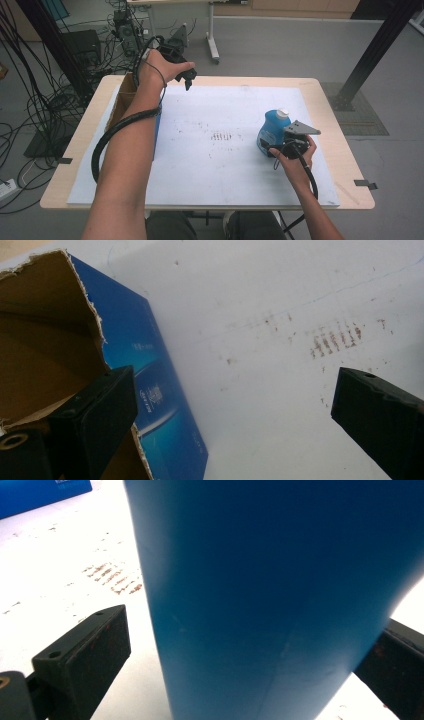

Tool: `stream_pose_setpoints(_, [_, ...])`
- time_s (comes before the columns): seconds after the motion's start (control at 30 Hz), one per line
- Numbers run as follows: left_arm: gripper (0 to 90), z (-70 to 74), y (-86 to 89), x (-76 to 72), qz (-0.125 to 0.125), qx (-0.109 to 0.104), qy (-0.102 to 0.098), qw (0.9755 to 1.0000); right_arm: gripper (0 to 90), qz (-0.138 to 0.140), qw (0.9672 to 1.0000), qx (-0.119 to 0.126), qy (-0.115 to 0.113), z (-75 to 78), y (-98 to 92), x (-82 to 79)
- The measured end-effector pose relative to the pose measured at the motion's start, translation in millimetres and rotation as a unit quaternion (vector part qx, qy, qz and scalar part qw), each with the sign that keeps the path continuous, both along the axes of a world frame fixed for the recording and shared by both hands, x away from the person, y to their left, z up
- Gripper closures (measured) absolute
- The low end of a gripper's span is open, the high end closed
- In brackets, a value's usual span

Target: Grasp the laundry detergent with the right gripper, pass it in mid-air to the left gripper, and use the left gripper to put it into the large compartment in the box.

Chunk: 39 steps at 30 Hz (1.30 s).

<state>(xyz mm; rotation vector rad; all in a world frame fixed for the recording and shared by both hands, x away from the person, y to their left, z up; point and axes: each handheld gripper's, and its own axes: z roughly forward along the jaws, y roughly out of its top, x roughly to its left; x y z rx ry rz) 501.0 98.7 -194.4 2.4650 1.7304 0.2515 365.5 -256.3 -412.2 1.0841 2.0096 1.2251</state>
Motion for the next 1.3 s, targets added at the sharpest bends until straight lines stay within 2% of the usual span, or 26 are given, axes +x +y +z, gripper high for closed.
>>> stream_pose_setpoints(1.3, [5.4,0.5,-0.1,0.6,-0.001,0.002,0.001,1.0,1.1,-0.004,1.0,0.002,-0.007,0.4,1.5,1.5])
